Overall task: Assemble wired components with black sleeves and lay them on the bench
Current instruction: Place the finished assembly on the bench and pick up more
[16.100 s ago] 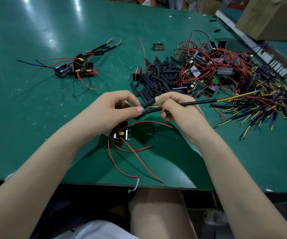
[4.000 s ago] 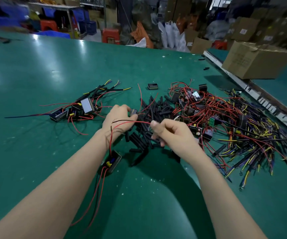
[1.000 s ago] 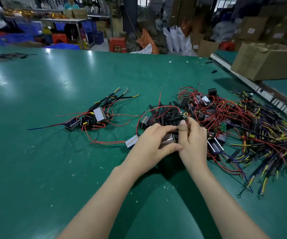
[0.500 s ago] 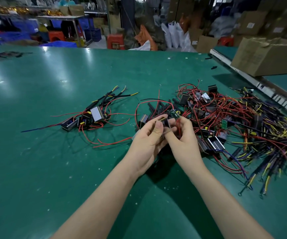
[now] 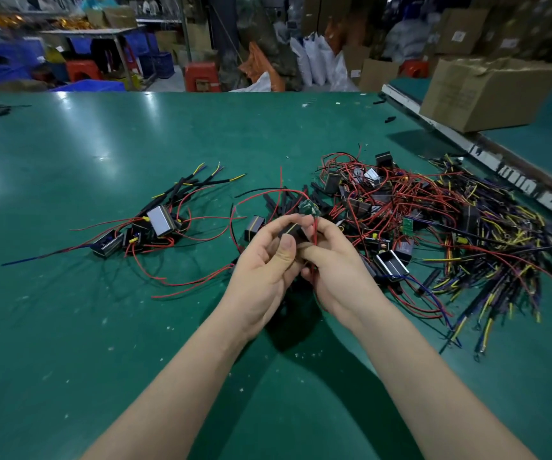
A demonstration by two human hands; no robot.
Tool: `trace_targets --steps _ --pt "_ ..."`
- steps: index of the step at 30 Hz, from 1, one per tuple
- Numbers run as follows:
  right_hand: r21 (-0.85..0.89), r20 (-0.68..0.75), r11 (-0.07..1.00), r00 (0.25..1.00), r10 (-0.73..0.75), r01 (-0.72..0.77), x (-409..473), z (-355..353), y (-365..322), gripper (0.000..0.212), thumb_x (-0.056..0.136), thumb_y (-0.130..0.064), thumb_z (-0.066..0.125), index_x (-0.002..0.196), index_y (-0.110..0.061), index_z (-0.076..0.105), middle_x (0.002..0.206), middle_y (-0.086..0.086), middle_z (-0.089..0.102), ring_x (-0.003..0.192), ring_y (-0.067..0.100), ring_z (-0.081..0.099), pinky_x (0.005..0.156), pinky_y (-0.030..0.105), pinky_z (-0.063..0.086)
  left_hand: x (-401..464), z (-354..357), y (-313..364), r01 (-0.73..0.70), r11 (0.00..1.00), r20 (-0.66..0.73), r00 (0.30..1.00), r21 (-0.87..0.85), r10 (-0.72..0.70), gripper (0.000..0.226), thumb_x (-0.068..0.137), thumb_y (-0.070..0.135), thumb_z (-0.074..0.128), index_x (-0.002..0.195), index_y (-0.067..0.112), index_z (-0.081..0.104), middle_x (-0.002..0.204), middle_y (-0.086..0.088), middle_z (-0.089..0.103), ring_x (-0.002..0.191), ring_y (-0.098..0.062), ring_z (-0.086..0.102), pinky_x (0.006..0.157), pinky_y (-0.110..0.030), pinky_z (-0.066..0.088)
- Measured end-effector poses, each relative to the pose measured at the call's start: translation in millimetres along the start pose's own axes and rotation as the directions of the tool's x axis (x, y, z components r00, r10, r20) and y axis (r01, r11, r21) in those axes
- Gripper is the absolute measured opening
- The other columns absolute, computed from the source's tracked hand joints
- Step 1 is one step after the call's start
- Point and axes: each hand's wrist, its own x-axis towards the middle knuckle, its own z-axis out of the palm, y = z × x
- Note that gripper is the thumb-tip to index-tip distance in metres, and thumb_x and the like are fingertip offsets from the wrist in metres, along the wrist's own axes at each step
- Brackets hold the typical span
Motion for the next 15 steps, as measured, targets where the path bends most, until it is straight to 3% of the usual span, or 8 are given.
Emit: trace_targets --steps 5,8,9,11,12,13,14,15 --pt "0.022 -0.014 0.999 0.999 0.030 -0.030 -1.5 3.5 -4.6 0.033 0.082 0.003 0.047 0.095 -0.025 0.060 0.068 -0.020 0.058 0.066 0.004 0.048 0.054 0.021 0.033 2.1 -3.7 0.4 -0.036 0.996 -0.001 0.999 0.087 0.036 0.029 0.084 0.018 0.053 0.112 0.016 0.058 0.108 0.002 0.070 0.097 -0.014 0.063 0.081 -0.027 0.052" --pt "0.031 -0.049 0.999 0.998 0.034 -0.032 -2.4 3.0 -10.2 0.019 0.078 -0.018 0.055 0.093 -0.026 0.064 0.073 -0.017 0.061 0.065 0.002 0.050 0.054 0.021 0.032 0.0 -4.8 8.2 -0.214 0.888 0.002 0.972 0.406 0.234 0.027 0.087 0.017 0.062 0.114 0.017 0.059 0.113 0.003 0.068 0.108 -0.013 0.061 0.096 -0.030 0.048" --pt "0.089 -0.066 0.996 0.997 0.027 -0.021 -1.5 1.6 -12.8 0.016 0.083 -0.022 0.054 0.095 -0.025 0.064 0.075 -0.015 0.063 0.063 0.003 0.048 0.052 0.020 0.031 -0.4 -8.0 11.9 -0.299 0.746 0.018 0.933 0.595 0.360 0.028 0.086 0.018 0.065 0.113 0.019 0.059 0.112 0.006 0.067 0.107 -0.012 0.061 0.095 -0.028 0.047" --pt "0.187 -0.120 0.982 0.992 0.022 0.001 0.8 -2.2 -18.7 0.023 0.095 -0.032 0.046 0.095 -0.022 0.067 0.075 -0.013 0.066 0.059 0.003 0.046 0.050 0.020 0.029 -1.4 -14.8 19.3 -0.418 0.209 0.230 0.779 0.884 0.584 0.030 0.083 0.024 0.068 0.112 0.024 0.060 0.111 0.017 0.061 0.103 -0.012 0.057 0.091 -0.029 0.042" --pt "0.196 -0.146 0.980 0.989 0.018 0.011 1.0 -3.8 -21.7 0.031 0.097 -0.038 0.043 0.093 -0.022 0.069 0.074 -0.012 0.066 0.058 0.003 0.046 0.050 0.020 0.029 -1.5 -17.6 22.4 -0.445 -0.049 0.378 0.693 0.894 0.614 0.030 0.084 0.027 0.069 0.112 0.026 0.060 0.111 0.020 0.059 0.103 -0.012 0.055 0.089 -0.029 0.039" --pt "0.194 -0.162 0.981 0.987 0.011 0.021 0.9 -5.1 -23.5 0.035 0.098 -0.042 0.042 0.091 -0.021 0.070 0.072 -0.011 0.066 0.058 0.003 0.046 0.050 0.020 0.029 -1.6 -18.8 23.7 -0.457 -0.210 0.483 0.636 0.864 0.602 0.028 0.084 0.029 0.068 0.111 0.026 0.061 0.112 0.022 0.058 0.104 -0.011 0.054 0.087 -0.029 0.035" --pt "0.192 -0.163 0.981 0.987 0.007 0.024 -0.2 -5.0 -24.5 0.034 0.098 -0.041 0.043 0.090 -0.021 0.069 0.071 -0.010 0.066 0.057 0.004 0.046 0.050 0.020 0.028 -1.2 -18.7 23.1 -0.463 -0.251 0.513 0.622 0.850 0.591 0.027 0.084 0.030 0.068 0.110 0.027 0.063 0.112 0.022 0.059 0.105 -0.010 0.054 0.087 -0.028 0.034" --pt "0.188 -0.154 0.982 0.988 0.009 0.020 -1.3 -4.2 -24.1 0.029 0.097 -0.037 0.047 0.089 -0.021 0.069 0.070 -0.009 0.066 0.057 0.004 0.046 0.049 0.020 0.027 -0.3 -17.0 21.1 -0.466 -0.163 0.464 0.658 0.870 0.594 0.027 0.083 0.031 0.069 0.110 0.028 0.064 0.112 0.023 0.060 0.104 -0.008 0.054 0.087 -0.027 0.035"
